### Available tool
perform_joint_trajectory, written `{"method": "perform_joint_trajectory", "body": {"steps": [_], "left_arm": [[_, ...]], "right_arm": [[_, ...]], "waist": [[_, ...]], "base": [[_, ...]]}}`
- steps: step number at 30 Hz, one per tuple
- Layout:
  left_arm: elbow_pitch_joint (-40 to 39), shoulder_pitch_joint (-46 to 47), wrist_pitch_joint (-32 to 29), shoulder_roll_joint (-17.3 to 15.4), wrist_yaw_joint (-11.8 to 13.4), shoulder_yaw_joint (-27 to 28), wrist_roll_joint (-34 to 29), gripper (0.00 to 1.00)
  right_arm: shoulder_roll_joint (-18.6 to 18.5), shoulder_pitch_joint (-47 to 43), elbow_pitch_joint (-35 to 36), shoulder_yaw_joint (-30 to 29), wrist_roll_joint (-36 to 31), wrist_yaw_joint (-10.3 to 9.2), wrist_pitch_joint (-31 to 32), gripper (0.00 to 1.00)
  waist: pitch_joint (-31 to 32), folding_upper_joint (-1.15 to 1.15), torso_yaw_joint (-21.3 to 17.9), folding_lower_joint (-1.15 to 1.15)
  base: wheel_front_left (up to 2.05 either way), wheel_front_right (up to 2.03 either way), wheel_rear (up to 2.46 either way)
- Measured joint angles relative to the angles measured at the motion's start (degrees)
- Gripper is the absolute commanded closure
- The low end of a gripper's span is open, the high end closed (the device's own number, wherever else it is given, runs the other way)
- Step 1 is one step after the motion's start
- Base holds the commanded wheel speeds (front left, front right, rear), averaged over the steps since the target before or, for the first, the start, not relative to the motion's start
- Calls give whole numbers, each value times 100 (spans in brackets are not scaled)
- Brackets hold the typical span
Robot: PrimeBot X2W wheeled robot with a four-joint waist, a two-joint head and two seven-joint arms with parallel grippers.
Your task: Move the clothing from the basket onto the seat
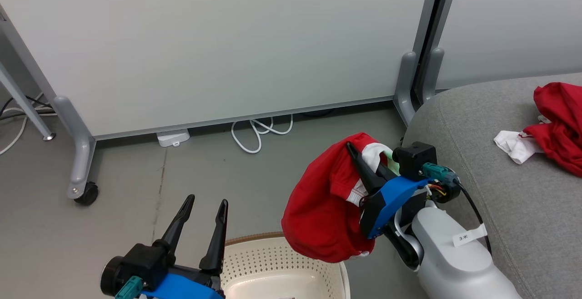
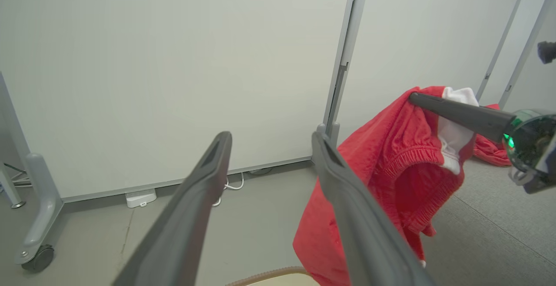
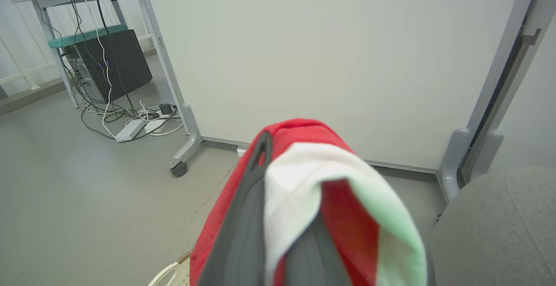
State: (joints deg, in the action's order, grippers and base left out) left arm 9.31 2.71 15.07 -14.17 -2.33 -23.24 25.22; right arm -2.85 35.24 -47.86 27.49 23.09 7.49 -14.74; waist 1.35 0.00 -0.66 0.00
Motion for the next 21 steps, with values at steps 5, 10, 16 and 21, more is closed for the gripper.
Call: {"method": "perform_joint_trajectory", "body": {"steps": [5,10,16,21], "left_arm": [[76,-98,0,170,-165,236,-175,0],[148,-151,0,321,-277,412,-319,0],[200,-182,0,469,-377,576,-435,0],[211,-205,0,548,-425,677,-524,0]], "right_arm": [[0,-71,114,-42,-54,0,76,100],[0,-147,204,-81,-109,0,157,100],[0,-158,319,-136,-181,-1,219,100],[0,-185,410,-155,-219,-1,269,100]], "waist": [[8,0,-9,0],[18,0,-40,0],[15,0,-124,0],[-4,0,-291,0]], "base": [[0,0,0],[0,0,0],[0,0,0],[0,0,0]]}}
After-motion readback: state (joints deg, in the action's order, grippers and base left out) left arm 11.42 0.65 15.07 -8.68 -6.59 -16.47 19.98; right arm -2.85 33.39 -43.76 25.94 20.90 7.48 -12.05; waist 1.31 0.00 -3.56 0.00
